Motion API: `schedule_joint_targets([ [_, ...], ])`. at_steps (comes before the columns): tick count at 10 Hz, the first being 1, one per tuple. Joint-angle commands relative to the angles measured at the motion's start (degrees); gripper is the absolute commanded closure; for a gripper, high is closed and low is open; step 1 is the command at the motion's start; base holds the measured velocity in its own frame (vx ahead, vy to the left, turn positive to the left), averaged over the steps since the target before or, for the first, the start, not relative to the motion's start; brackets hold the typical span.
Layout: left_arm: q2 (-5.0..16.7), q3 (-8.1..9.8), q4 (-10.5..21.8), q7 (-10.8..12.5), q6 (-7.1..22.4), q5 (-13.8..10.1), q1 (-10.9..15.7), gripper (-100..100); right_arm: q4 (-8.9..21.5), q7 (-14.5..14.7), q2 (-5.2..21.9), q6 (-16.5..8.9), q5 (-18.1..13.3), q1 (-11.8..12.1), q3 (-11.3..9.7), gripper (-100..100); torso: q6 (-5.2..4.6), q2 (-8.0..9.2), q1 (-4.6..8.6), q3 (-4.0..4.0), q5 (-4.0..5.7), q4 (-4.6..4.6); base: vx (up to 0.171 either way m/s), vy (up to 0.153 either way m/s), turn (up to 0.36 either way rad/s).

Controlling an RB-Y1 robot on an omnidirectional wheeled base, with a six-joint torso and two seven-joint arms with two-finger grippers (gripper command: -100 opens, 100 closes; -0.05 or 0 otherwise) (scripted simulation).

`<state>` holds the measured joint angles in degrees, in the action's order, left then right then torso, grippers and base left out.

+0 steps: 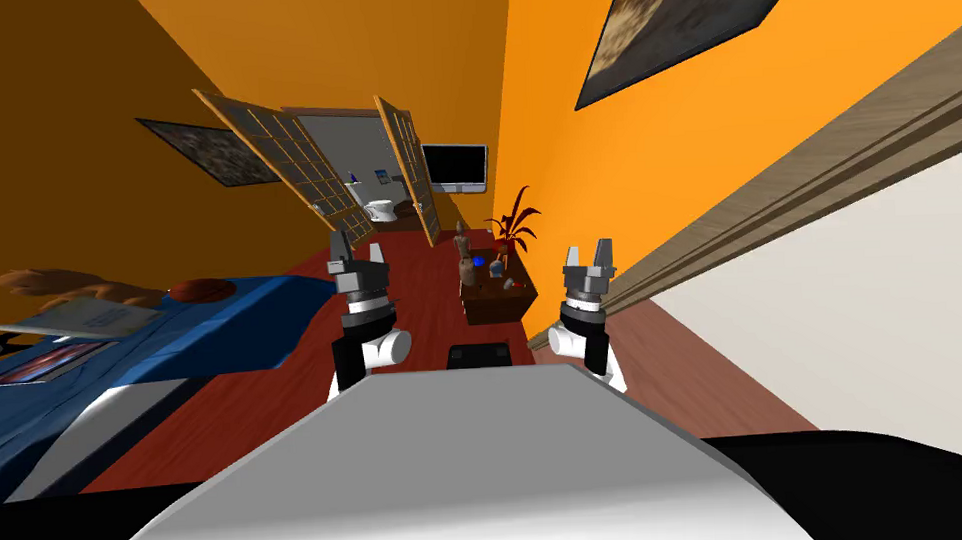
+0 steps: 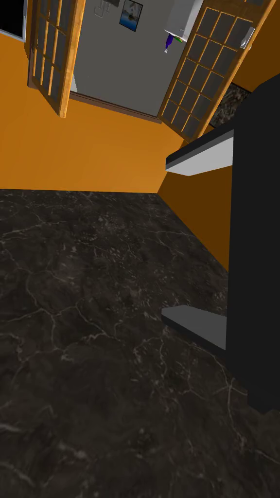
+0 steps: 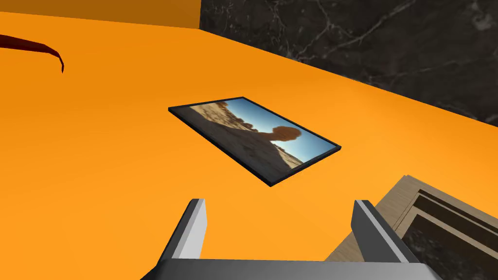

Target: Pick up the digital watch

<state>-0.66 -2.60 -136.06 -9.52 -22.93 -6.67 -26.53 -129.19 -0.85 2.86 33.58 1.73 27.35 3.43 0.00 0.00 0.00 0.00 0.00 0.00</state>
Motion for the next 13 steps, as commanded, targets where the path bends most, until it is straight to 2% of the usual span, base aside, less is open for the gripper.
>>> schedule_joint_targets([
  [1,0.0,0.0,0.0,0.0,0.0,0.0,0.0,0,2.1,0.9,2.4,-0.9,-1.7,-0.2,-1.0,-100,0.0,0.0,0.0,0.0,0.0,0.0,0.01,0.023,0.458],
  [2,0.0,0.0,0.0,0.0,0.0,0.0,0.0,0,2.1,0.9,2.4,-0.9,-1.7,-0.2,-1.0,-100,0.0,-0.03,-0.06,-0.02,-0.01,0.01,0.025,0.024,-0.066],
  [3,0.0,0.0,0.0,0.0,0.0,0.0,0.0,0,4.4,1.8,4.7,-1.9,-3.5,-0.4,-1.9,-100,-0.01,-0.08,-0.07,-0.05,-0.01,0.02,0.031,0.04,0.223],
  [7,0.0,-0.01,0.0,0.0,0.0,0.0,0.0,0,11.3,4.3,10.7,-4.8,-8.5,-1.2,-4.4,-100,0.04,-0.17,-0.14,-0.1,-0.03,0.04,0.033,0.039,0.264],
  [8,0.0,0.0,0.0,0.0,0.0,0.0,0.0,0,11.3,4.3,10.7,-4.8,-8.5,-1.2,-4.4,-100,0.02,-0.17,-0.11,-0.1,-0.02,0.04,0.029,0.018,0.064],
  [10,0.0,0.0,0.0,0.0,0.0,0.0,0.0,0,14.7,6.0,14.2,-6.7,-11.5,-1.8,-5.9,-100,0.02,-0.12,-0.11,-0.07,-0.03,0.03,0.036,0.034,0.258],
  [11,0.0,0.0,0.0,0.0,0.0,0.0,0.0,0,15.7,6.0,14.2,-6.7,-11.5,-1.8,-5.9,-100,0.03,-0.15,-0.16,-0.09,-0.03,0.04,0.03,0.02,0.106],
  [12,0.0,0.0,0.0,0.0,0.0,0.0,0.0,0,17.3,7.0,16.1,-7.8,-13.1,-2.2,-6.7,-100,-0.02,-0.12,-0.1,-0.07,-0.03,0.03,0.03,0.026,0.197],
  [13,0.0,0.0,0.0,0.0,0.0,0.0,0.0,0,18.2,7.0,16.1,-7.8,-13.1,-2.2,-6.7,-100,0.02,-0.12,-0.1,-0.07,-0.03,0.03,0.025,0.015,0.125],
])
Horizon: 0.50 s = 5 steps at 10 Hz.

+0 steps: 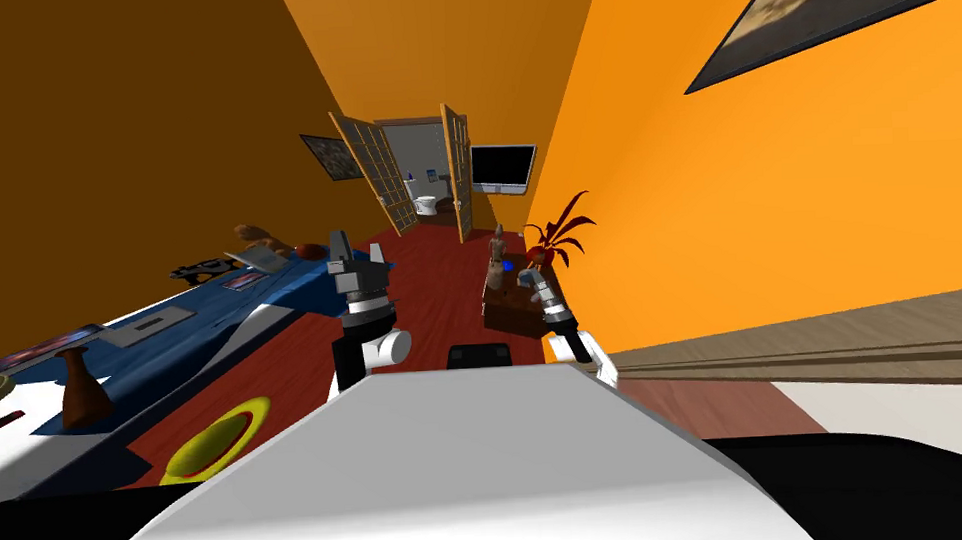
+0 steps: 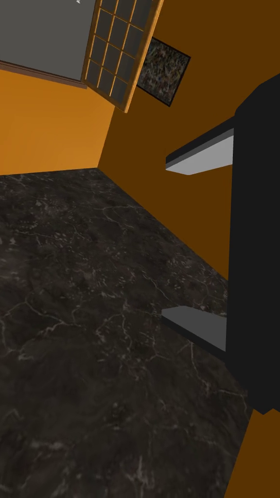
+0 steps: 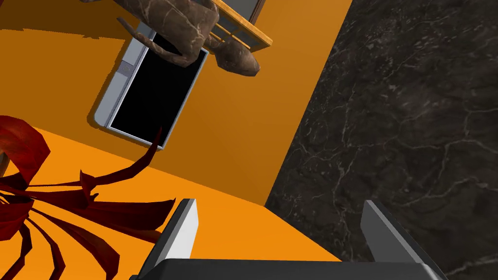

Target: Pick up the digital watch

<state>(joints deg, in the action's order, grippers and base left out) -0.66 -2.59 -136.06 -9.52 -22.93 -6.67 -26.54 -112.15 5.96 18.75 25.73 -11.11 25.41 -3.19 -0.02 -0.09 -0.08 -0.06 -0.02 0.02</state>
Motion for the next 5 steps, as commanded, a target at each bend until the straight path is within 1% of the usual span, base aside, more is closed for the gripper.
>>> schedule_joint_targets([
  [1,0.0,0.0,0.0,0.0,0.0,0.0,0.0,0,2.9,1.2,2.1,-1.0,-1.8,-0.6,-1.0,-100,0.0,0.0,0.0,0.0,0.0,0.0,0.026,0.019,0.243],
  [2,0.0,0.0,0.0,0.0,0.0,0.0,0.0,0,3.7,1.2,2.1,-1.0,-1.8,-0.6,-1.0,-100,0.03,0.0,-0.01,0.0,0.0,0.0,0.025,0.011,0.112],
  [3,0.0,0.0,0.0,0.0,0.0,0.0,0.0,0,5.4,2.4,4.1,-2.0,-3.5,-0.9,-2.0,-100,-0.01,0.0,0.02,0.0,0.0,0.0,0.033,0.018,0.247],
  [4,0.0,0.0,0.0,0.0,0.0,0.0,0.0,0,6.4,2.4,4.1,-2.0,-3.5,-0.9,-2.0,-100,0.04,-0.02,0.0,-0.01,0.01,0.0,0.03,0.009,0.11],
  [5,0.0,0.0,0.0,0.0,0.0,0.0,0.0,0,8.9,3.6,6.0,-3.1,-5.1,-1.3,-3.2,-100,-0.02,0.0,0.01,0.0,0.0,0.0,0.037,0.02,0.162],
])
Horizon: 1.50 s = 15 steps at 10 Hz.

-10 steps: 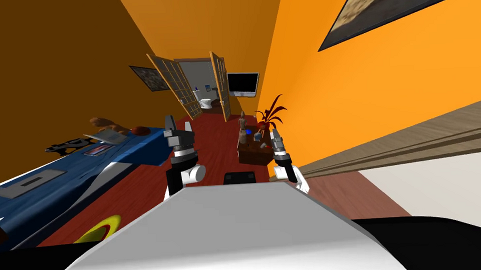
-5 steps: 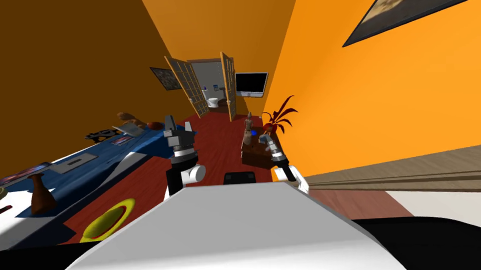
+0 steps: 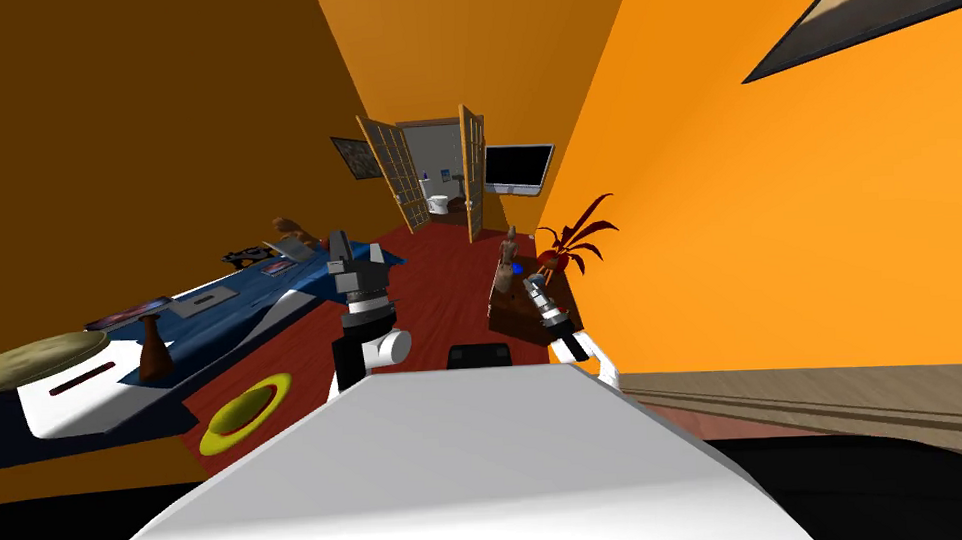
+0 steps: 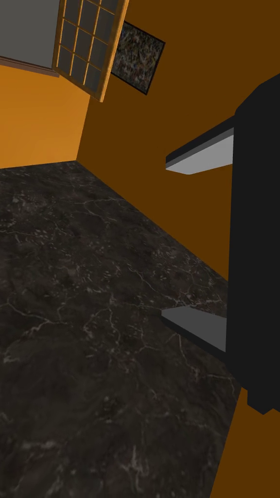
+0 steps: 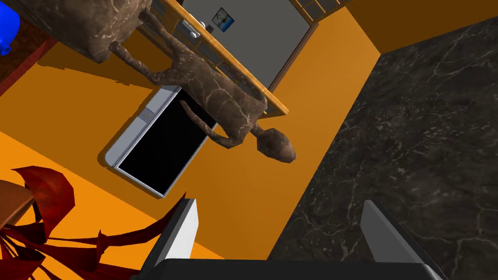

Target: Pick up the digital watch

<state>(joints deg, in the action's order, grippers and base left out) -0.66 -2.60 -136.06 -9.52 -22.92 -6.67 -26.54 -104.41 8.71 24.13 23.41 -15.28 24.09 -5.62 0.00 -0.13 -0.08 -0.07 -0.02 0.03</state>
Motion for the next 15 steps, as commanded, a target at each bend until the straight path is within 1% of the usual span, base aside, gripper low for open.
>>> schedule_joint_targets([
  [1,0.0,0.0,0.0,0.0,0.0,0.0,0.0,0,2.9,2.1,2.6,-1.8,-2.6,-0.3,-2.0,-100,0.0,0.0,0.0,0.0,0.0,0.0,0.042,0.023,0.314],
  [2,0.0,0.0,0.0,0.0,0.0,0.0,0.0,0,4.2,2.1,2.6,-1.8,-2.6,-0.3,-2.0,-100,0.02,-0.02,-0.04,-0.02,0.0,0.01,0.034,0.014,0.227],
  [3,0.0,0.0,0.0,0.0,0.0,0.0,0.0,0,6.3,3.5,4.1,-2.9,-4.2,-0.7,-3.3,-100,-0.02,0.0,-0.01,0.0,0.0,0.0,0.037,0.022,0.349],
  [4,0.0,0.0,0.0,0.0,0.0,0.0,0.0,0,7.1,3.5,4.5,-2.9,-4.2,-0.7,-3.3,-100,0.02,-0.01,-0.01,-0.01,-0.01,0.0,0.031,0.01,0.115],
  [5,0.0,0.01,0.0,0.0,0.0,0.0,0.0,0,9.4,5.0,6.4,-3.9,-5.8,-1.0,-4.8,-100,-0.05,0.02,0.0,0.01,0.0,0.0,0.03,0.017,0.227],
  [6,0.0,0.0,0.0,0.0,0.0,0.0,0.0,0,10.0,5.0,6.4,-3.9,-5.8,-1.0,-4.8,-100,-0.01,0.03,-0.02,0.02,-0.01,0.0,0.026,0.01,0.127],
  [7,0.0,0.01,0.0,0.0,0.0,0.0,0.0,0,11.8,6.5,8.2,-4.9,-7.3,-1.4,-6.3,-100,-0.05,0.05,0.0,0.03,-0.01,-0.01,0.031,0.016,0.266],
  [8,0.0,0.0,0.0,0.0,0.0,0.0,0.0,0,13.0,6.5,8.2,-4.9,-7.3,-1.4,-6.3,-100,0.0,0.03,-0.02,0.01,0.0,-0.01,0.031,0.009,0.148],
  [9,0.0,0.01,0.0,0.0,0.0,0.0,0.0,0,14.3,8.0,9.9,-5.9,-8.7,-1.8,-8.0,-100,-0.05,0.04,-0.01,0.02,0.0,0.0,0.036,0.021,0.276],
  [10,0.0,0.0,0.0,0.0,0.0,0.0,0.0,0,16.0,8.0,9.9,-5.9,-8.7,-1.8,-8.0,-100,-0.02,0.02,-0.03,0.01,-0.01,0.0,0.03,0.01,0.113],
  [11,0.0,0.01,0.0,0.0,0.0,0.0,0.0,0,16.1,8.0,9.9,-5.9,-8.7,-1.8,-8.0,-100,-0.06,0.04,-0.01,0.02,-0.01,0.0,0.012,0.0,-0.032],
  [13,0.0,0.0,0.0,0.0,0.0,0.0,0.0,0,20.8,11.3,13.2,-7.8,-11.4,-2.7,-11.3,-100,-0.01,0.06,-0.01,0.04,0.0,-0.02,0.037,0.013,0.35],
  [14,0.0,0.0,0.0,0.0,0.0,0.0,0.0,0,22.2,11.3,13.2,-7.8,-11.4,-2.7,-11.3,-100,0.0,-0.03,-0.02,-0.01,-0.01,0.0,0.046,0.002,0.147],
  [15,0.0,0.01,0.0,0.0,0.0,0.0,0.0,0,24.1,12.9,14.7,-8.7,-12.6,-3.2,-13.0,-100,-0.08,-0.01,0.01,-0.01,-0.01,0.01,0.046,0.012,0.231],
])
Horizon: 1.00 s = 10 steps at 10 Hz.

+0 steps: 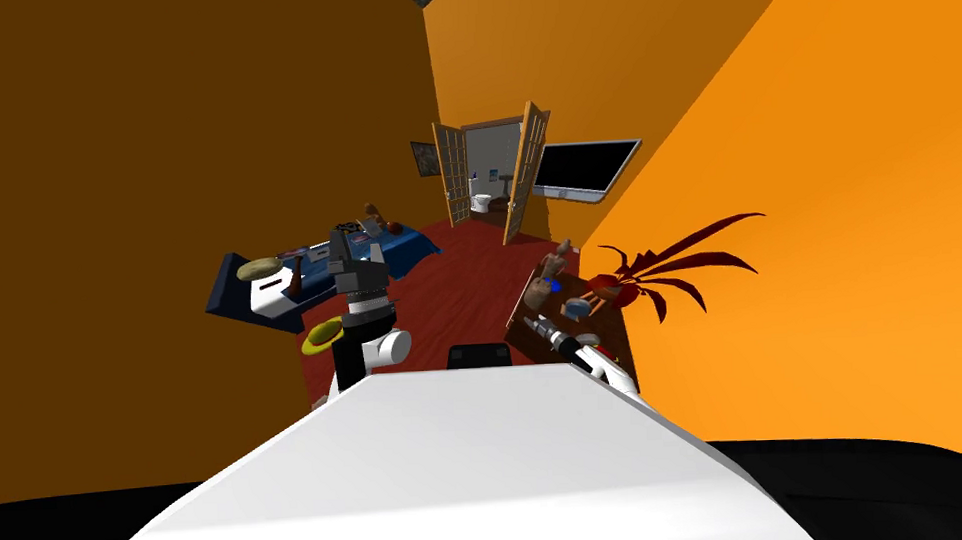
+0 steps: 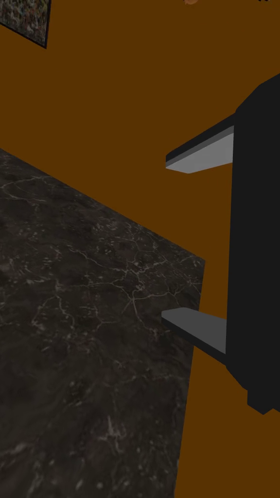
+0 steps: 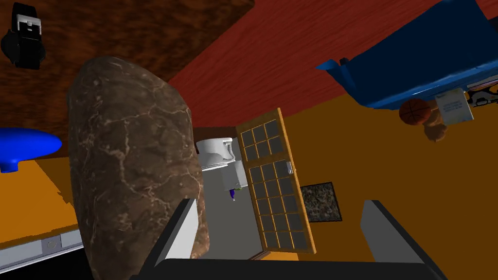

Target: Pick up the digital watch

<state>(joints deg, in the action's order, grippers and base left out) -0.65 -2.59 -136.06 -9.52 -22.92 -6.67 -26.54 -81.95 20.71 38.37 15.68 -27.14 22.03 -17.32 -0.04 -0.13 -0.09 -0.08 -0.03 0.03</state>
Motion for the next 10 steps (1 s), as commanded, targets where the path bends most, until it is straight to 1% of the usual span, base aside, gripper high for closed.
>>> schedule_joint_targets([
  [1,0.0,0.0,0.0,0.0,0.0,0.0,0.0,0,2.7,0.9,0.5,-0.9,-0.7,-1.1,-1.3,-100,0.0,0.0,0.0,0.0,0.0,0.0,0.033,0.003,0.105],
  [2,0.0,0.01,0.0,0.0,0.0,0.0,0.0,0,4.6,2.6,1.8,-1.8,-1.8,-1.6,-3.0,-100,-0.03,0.03,0.01,0.01,0.01,0.0,0.033,0.006,0.251],
  [3,0.0,0.0,0.0,0.0,0.0,0.0,0.0,0,5.7,2.6,1.8,-1.8,-1.8,-1.6,-3.0,-100,0.01,0.03,0.0,0.02,0.0,-0.01,0.028,0.0,0.132],
  [4,0.0,0.01,0.0,0.0,0.0,0.0,0.0,0,8.2,4.2,3.1,-2.7,-2.8,-2.1,-4.6,-100,-0.04,0.05,0.01,0.03,0.01,-0.01,0.036,0.002,0.181],
  [5,0.0,0.0,0.0,0.0,0.0,0.0,0.0,0,8.6,4.2,3.1,-2.7,-2.8,-2.1,-4.6,-100,-0.01,0.03,0.01,0.02,0.0,-0.01,0.033,0.0,0.128],
  [7,0.0,0.0,0.0,0.0,0.0,0.0,0.0,0,12.7,7.4,5.3,-4.3,-4.5,-3.1,-7.7,-100,0.01,0.02,-0.01,0.01,0.0,-0.01,0.044,0.004,0.302],
  [8,0.0,0.0,0.0,0.0,0.0,0.0,0.0,0,14.2,7.4,5.3,-4.3,-4.5,-3.1,-7.7,-100,-0.01,-0.02,0.02,-0.01,0.0,0.0,0.044,-0.01,0.083],
  [9,0.0,0.01,0.0,0.0,0.0,0.0,0.0,0,16.8,9.0,6.2,-5.0,-5.3,-3.6,-9.2,-100,-0.06,0.0,0.04,-0.01,0.01,0.0,0.033,0.001,0.192],
  [10,0.0,0.0,0.0,0.0,0.0,0.0,0.0,0,16.7,9.0,6.2,-5.0,-5.3,-3.6,-9.2,-100,-0.03,0.04,0.02,0.02,-0.01,-0.01,0.02,-0.008,0.091],
])
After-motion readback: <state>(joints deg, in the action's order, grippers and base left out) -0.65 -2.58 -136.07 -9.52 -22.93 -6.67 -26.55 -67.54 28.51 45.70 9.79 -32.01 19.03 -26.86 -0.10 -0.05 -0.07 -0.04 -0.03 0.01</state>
